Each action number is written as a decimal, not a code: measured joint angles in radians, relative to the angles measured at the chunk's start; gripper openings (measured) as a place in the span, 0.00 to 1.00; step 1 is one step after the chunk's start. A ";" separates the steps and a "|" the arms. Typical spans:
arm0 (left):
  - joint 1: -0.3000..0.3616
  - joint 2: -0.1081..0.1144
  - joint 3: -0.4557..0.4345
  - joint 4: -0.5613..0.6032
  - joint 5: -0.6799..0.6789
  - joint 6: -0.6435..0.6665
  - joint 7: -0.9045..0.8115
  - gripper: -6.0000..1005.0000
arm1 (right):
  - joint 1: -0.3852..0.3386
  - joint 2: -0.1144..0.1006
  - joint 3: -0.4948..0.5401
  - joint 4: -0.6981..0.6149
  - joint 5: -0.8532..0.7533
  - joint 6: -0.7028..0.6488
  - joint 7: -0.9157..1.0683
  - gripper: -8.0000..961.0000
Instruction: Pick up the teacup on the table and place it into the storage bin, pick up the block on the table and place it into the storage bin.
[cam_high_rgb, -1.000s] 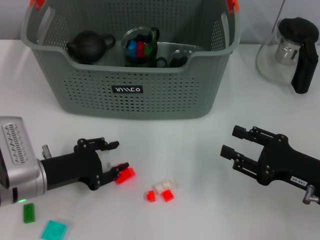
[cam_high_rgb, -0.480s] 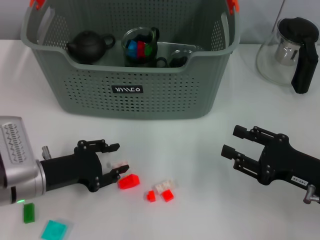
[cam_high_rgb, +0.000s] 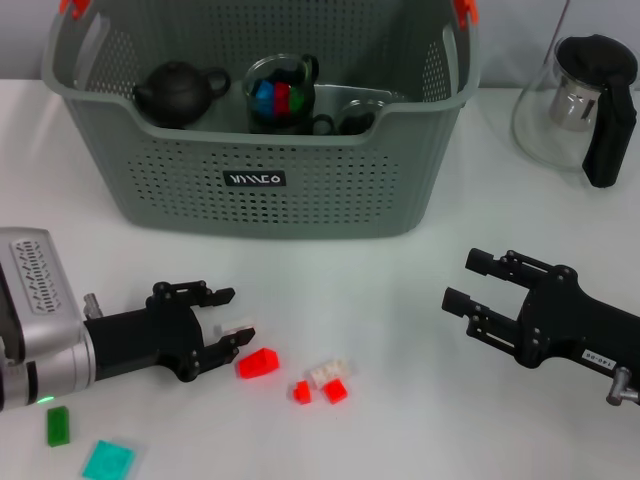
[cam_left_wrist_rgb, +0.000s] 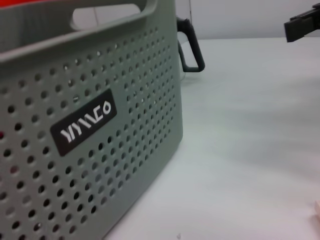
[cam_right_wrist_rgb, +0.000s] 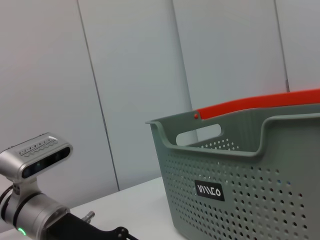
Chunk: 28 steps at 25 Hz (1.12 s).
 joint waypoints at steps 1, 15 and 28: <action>-0.001 0.000 0.002 0.000 0.000 0.000 -0.012 0.53 | 0.000 0.000 0.000 0.000 0.000 0.000 0.000 0.67; -0.024 0.004 0.026 0.009 0.060 -0.021 -0.110 0.51 | -0.003 0.000 0.001 0.002 0.000 0.000 0.000 0.67; -0.026 0.011 -0.014 0.052 0.059 0.063 -0.139 0.17 | -0.004 0.000 0.001 0.004 0.000 0.000 0.000 0.67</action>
